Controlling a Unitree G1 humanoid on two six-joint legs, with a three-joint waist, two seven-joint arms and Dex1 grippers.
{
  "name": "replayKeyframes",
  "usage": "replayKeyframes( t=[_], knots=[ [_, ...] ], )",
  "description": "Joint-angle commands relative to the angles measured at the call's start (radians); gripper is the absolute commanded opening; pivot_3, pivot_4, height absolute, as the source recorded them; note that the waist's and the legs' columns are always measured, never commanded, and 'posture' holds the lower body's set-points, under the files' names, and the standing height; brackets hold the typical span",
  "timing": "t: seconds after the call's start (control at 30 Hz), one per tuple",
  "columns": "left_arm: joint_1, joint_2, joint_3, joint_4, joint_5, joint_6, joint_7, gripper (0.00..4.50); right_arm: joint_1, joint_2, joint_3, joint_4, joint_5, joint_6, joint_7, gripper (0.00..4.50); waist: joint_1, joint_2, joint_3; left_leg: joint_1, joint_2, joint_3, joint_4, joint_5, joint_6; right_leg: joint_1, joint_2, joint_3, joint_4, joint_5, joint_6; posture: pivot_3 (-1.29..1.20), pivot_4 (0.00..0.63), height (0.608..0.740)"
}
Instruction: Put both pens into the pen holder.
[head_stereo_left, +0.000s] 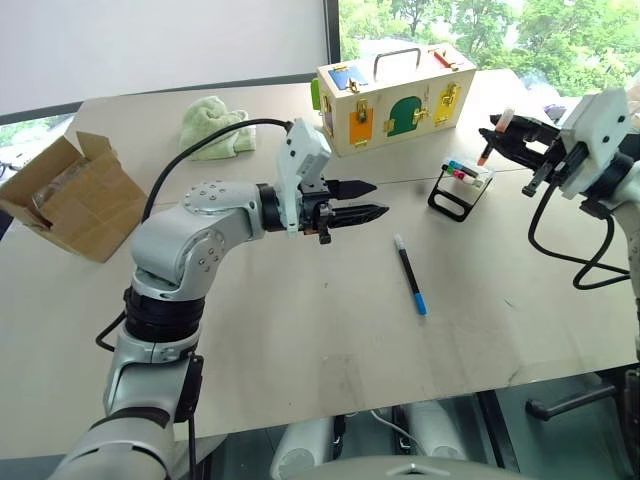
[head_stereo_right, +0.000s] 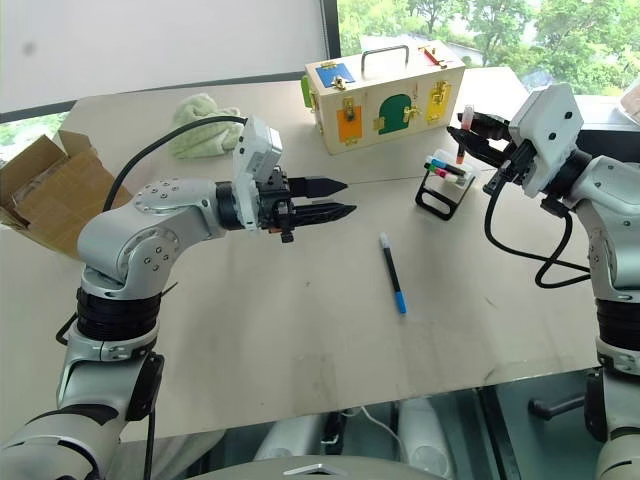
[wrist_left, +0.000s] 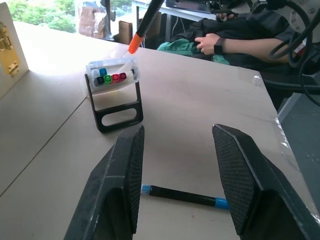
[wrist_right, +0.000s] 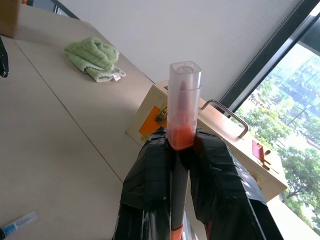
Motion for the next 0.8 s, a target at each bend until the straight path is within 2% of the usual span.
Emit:
replayKeyframes(
  t=[0.03, 0.27, 0.33, 0.37, 0.5, 0.57, 0.6, 0.7, 0.8],
  knots=[
    [-0.020, 0.002, 0.008, -0.019, -0.010, -0.003, 0.014, 2.21, -0.001, 0.000, 0.029, 0.027, -0.054, -0.053, 0.004, 0.16, 0.000, 0.000, 0.000, 0.000, 0.000, 0.000, 0.000, 0.000, 0.000, 0.000, 0.000, 0.000, 0.000, 0.000, 0.000, 0.00, 0.150, 0.740],
    [-0.025, -0.002, -0.001, -0.009, 0.004, -0.015, 0.024, 2.21, -0.037, 0.019, 0.099, 0.206, -0.176, -0.218, 0.008, 0.16, 0.000, 0.000, 0.000, 0.000, 0.000, 0.000, 0.000, 0.000, 0.000, 0.000, 0.000, 0.000, 0.000, 0.000, 0.000, 0.00, 0.150, 0.740],
    [-0.025, -0.006, -0.002, -0.011, 0.005, -0.014, 0.030, 2.32, -0.051, 0.020, 0.110, 0.260, -0.197, -0.251, 0.014, 1.13, 0.000, 0.000, 0.000, 0.000, 0.000, 0.000, 0.000, 0.000, 0.000, 0.000, 0.000, 0.000, 0.000, 0.000, 0.000, 0.00, 0.150, 0.740],
    [-0.024, -0.006, -0.002, -0.012, 0.006, -0.014, 0.032, 2.32, -0.056, 0.020, 0.114, 0.276, -0.202, -0.260, 0.020, 1.35, 0.000, 0.000, 0.000, 0.000, 0.000, 0.000, 0.000, 0.000, -0.001, 0.000, 0.000, 0.000, 0.000, 0.000, 0.000, 0.00, 0.150, 0.740],
    [-0.014, -0.012, 0.006, -0.023, 0.004, -0.010, 0.057, 2.32, -0.075, 0.029, 0.108, 0.327, -0.221, -0.318, 0.005, 3.22, 0.000, 0.000, 0.000, 0.000, 0.000, 0.000, 0.000, 0.001, -0.001, 0.000, 0.000, 0.000, 0.000, 0.000, 0.000, 0.00, 0.150, 0.740],
    [-0.006, -0.010, 0.006, -0.030, 0.001, -0.007, 0.061, 2.32, -0.082, 0.037, 0.092, 0.331, -0.207, -0.319, -0.005, 4.31, -0.002, 0.000, 0.000, 0.000, 0.000, 0.000, 0.000, 0.001, -0.001, 0.000, 0.000, 0.000, 0.000, 0.000, 0.000, 0.00, 0.150, 0.740],
    [-0.002, -0.009, 0.006, -0.033, 0.000, -0.006, 0.064, 2.32, -0.083, 0.038, 0.082, 0.320, -0.190, -0.307, -0.001, 4.46, -0.002, 0.000, 0.000, 0.000, 0.000, 0.000, 0.000, 0.001, -0.001, 0.000, 0.000, 0.000, 0.000, 0.000, 0.000, 0.00, 0.150, 0.740],
    [0.017, -0.001, -0.002, -0.043, 0.003, -0.006, 0.067, 2.32, -0.075, 0.041, 0.055, 0.260, -0.121, -0.244, 0.020, 4.46, 0.000, 0.000, 0.000, 0.000, 0.000, 0.000, 0.000, 0.001, -0.001, 0.000, 0.000, 0.000, 0.000, 0.000, 0.000, 0.00, 0.150, 0.740],
    [0.067, 0.036, -0.005, -0.072, -0.001, -0.011, 0.036, 2.32, -0.025, 0.046, 0.052, 0.071, 0.042, -0.020, 0.060, 4.46, -0.002, 0.000, 0.000, 0.000, 0.000, 0.000, 0.000, 0.001, -0.001, 0.000, 0.000, 0.000, 0.000, 0.000, 0.000, 0.00, 0.150, 0.740]
  ],
)
